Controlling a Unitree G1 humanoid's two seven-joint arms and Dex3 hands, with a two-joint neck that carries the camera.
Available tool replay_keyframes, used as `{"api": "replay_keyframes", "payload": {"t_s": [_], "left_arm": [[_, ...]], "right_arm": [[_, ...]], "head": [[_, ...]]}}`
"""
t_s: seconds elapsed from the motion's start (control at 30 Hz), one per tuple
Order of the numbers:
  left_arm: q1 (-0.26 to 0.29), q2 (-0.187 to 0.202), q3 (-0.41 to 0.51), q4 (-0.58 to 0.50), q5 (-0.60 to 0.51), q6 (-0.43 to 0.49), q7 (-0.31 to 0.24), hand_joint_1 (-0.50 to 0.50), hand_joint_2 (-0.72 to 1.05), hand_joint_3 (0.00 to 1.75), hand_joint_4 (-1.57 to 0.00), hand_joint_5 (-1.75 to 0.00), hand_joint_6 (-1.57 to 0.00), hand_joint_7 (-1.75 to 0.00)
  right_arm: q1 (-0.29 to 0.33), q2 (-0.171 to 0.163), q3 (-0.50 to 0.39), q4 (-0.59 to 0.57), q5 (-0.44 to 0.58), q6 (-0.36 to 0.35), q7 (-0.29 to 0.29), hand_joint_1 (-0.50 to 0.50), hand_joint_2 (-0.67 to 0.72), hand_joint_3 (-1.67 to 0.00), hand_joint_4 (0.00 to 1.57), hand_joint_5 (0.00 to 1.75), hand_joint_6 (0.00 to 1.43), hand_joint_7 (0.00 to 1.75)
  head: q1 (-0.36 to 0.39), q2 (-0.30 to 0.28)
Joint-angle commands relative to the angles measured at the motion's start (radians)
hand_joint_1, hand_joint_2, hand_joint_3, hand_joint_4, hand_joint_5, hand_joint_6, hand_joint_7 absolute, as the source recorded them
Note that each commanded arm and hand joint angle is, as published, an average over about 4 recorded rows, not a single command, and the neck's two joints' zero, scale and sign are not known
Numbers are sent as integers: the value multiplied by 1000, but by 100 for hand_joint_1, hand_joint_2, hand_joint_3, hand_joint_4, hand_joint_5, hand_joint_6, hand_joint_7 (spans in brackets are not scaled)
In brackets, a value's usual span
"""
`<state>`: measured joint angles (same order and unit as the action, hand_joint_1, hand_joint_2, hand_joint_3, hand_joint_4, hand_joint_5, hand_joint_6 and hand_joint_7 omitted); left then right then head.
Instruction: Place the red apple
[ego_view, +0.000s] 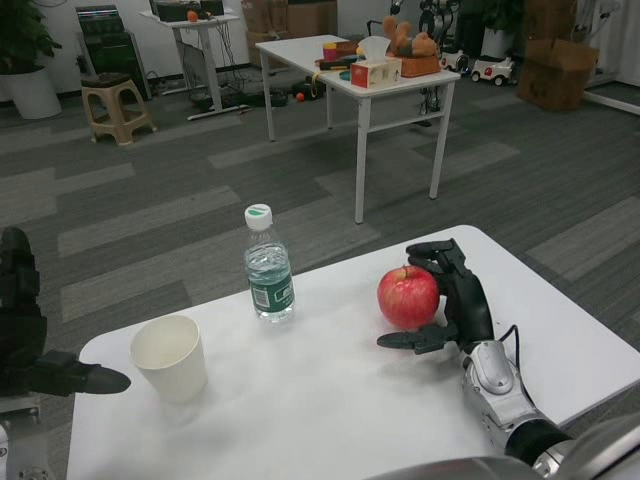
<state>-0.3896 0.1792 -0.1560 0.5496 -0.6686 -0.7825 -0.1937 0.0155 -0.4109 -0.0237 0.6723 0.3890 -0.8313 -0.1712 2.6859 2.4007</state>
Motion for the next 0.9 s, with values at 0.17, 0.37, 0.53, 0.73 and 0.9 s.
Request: {"api": "replay_keyframes", "payload": {"t_s": [0.17, 0.37, 0.53, 0.73, 0.9], "left_arm": [[-9, 17, 7, 3, -4, -4, -3, -42, -37, 9, 0, 0, 0, -42], [-6, 19, 9, 3, -5, -4, -3, -41, -37, 9, 0, 0, 0, -42], [-6, 19, 10, 3, -5, -4, -3, -43, -37, 9, 0, 0, 0, -42], [-5, 20, 10, 3, -5, -4, -3, -43, -37, 9, 0, 0, 0, -42], [-5, 20, 10, 3, -6, -4, -3, -41, -37, 9, 0, 0, 0, -42]], "right_arm": [[77, 31, 23, 27, -9, -14, 7, -33, -3, -40, 0, 10, 0, 52], [77, 31, 27, 23, -9, -14, 12, -35, -2, -40, 0, 10, 0, 49], [77, 29, 27, 13, -9, -14, 12, -40, 8, -34, 0, 10, 0, 49], [77, 23, 25, -2, -9, -22, 16, -44, 27, -18, 0, 7, 0, 47], [77, 16, 17, -26, -6, -38, 16, -46, 53, -2, 0, 0, 0, 26]], "head": [[2, 2], [4, 2], [6, 4], [8, 5], [10, 5]]}}
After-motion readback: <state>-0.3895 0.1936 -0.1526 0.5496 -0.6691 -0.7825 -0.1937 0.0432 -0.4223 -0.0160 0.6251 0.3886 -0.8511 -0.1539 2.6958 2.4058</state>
